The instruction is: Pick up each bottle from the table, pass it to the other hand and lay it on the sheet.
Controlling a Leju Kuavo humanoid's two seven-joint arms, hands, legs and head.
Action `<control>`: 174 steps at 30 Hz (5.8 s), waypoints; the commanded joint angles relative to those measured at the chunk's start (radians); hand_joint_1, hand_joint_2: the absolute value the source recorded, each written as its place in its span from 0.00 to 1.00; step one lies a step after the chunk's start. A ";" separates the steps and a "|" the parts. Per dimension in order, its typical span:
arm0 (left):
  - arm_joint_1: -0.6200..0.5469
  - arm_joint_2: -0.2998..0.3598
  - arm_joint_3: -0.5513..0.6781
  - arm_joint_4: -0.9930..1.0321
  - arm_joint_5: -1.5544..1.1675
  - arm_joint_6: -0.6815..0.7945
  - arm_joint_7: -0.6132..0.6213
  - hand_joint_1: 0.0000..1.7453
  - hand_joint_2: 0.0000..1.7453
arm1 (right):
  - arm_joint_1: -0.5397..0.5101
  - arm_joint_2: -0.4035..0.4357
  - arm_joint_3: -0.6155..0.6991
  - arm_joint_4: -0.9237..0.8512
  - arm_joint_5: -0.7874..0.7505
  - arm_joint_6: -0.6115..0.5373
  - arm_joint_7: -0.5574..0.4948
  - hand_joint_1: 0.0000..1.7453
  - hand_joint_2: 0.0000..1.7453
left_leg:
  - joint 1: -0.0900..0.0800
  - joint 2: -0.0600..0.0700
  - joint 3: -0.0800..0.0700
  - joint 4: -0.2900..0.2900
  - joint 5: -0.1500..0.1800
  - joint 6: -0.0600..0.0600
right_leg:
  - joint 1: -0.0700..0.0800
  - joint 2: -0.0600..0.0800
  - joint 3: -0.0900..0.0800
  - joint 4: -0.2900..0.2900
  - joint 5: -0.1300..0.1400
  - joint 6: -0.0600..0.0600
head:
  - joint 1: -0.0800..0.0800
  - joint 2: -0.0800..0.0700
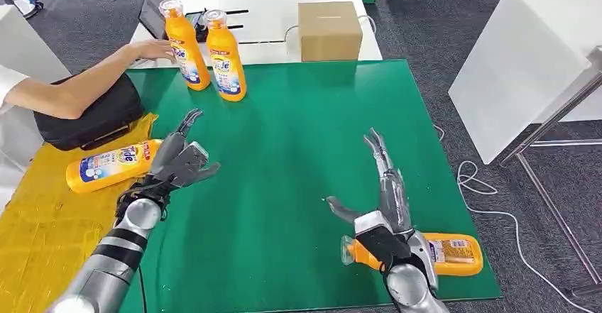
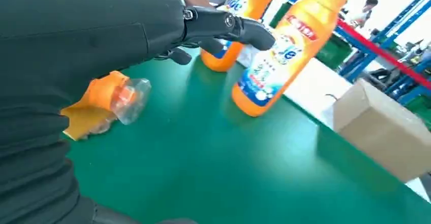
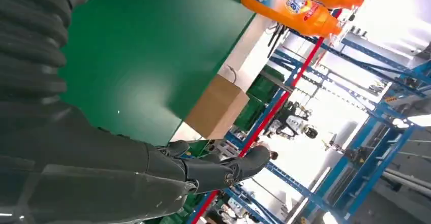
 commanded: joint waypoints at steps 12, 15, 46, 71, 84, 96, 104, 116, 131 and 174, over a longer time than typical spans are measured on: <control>0.180 -0.010 0.200 -0.323 0.561 -0.106 -0.161 0.00 1.00 | 0.163 -0.229 0.048 -0.135 -0.176 0.358 -0.221 0.00 1.00 | 0.001 -0.001 0.002 -0.001 -0.002 0.000 | 0.001 -0.001 0.003 -0.001 -0.002 0.001 | 0.000 0.000; 0.178 -0.013 0.198 -0.321 0.566 -0.106 -0.162 0.00 1.00 | 0.162 -0.222 0.040 -0.143 -0.186 0.378 -0.225 0.00 1.00 | 0.000 -0.001 0.000 -0.001 -0.001 0.000 | 0.000 -0.001 0.001 -0.001 -0.001 0.001 | 0.000 0.000; 0.302 -0.032 0.204 -0.443 0.592 -0.101 -0.143 0.00 1.00 | 0.328 -0.450 -0.036 -0.138 0.353 0.040 0.223 0.00 1.00 | 0.000 -0.002 0.002 -0.001 -0.003 0.001 | 0.000 -0.002 0.004 -0.003 -0.001 0.001 | 0.000 0.000; 0.315 -0.058 0.212 -0.429 0.583 -0.103 -0.102 0.00 1.00 | 0.264 -0.460 -0.045 0.047 0.566 0.131 0.501 0.00 1.00 | 0.001 -0.001 0.002 -0.002 -0.002 0.000 | 0.000 -0.001 0.004 -0.004 0.000 0.001 | 0.000 0.000; 0.311 -0.064 0.213 -0.409 0.584 -0.105 -0.097 0.00 1.00 | 0.230 -0.456 -0.035 0.109 0.599 0.159 0.529 0.02 1.00 | 0.001 -0.001 0.003 -0.002 -0.002 0.000 | 0.000 -0.001 0.005 -0.004 0.000 0.001 | -0.001 0.000; 0.304 -0.070 0.214 -0.388 0.593 -0.106 -0.092 0.00 1.00 | 0.177 -0.429 -0.028 0.174 0.621 0.163 0.532 0.78 1.00 | 0.000 -0.002 0.004 -0.002 -0.001 0.000 | 0.000 -0.002 0.006 -0.004 0.000 0.000 | 0.000 0.000; 0.305 -0.071 0.215 -0.389 0.595 -0.106 -0.091 0.00 1.00 | 0.158 -0.406 -0.035 0.186 0.629 0.149 0.518 0.83 1.00 | 0.000 -0.002 0.004 -0.002 -0.001 0.000 | 0.000 -0.002 0.006 -0.004 0.000 0.000 | 0.000 0.000; 0.309 -0.056 0.186 -0.385 0.762 -0.284 -0.061 0.00 1.00 | 0.055 -0.243 -0.085 0.225 0.521 -0.008 0.332 0.93 1.00 | 0.001 0.000 0.004 -0.002 -0.001 0.000 | 0.001 0.000 0.006 -0.004 0.001 0.000 | -0.001 0.000; 0.138 -0.066 -0.195 -0.209 0.777 -0.402 0.025 0.00 1.00 | -0.197 0.115 0.005 0.502 0.077 -0.150 0.045 1.00 1.00 | 0.001 0.000 0.004 -0.001 0.000 0.000 | 0.001 0.000 0.005 -0.002 0.001 0.000 | -0.001 0.000; 0.033 -0.086 -0.243 -0.086 0.899 -0.375 0.025 0.00 1.00 | -0.316 0.205 0.408 0.708 -0.070 -0.145 -0.022 0.99 1.00 | 0.000 -0.002 0.002 -0.001 0.000 0.000 | 0.001 -0.002 0.003 -0.001 0.000 0.000 | 0.000 0.000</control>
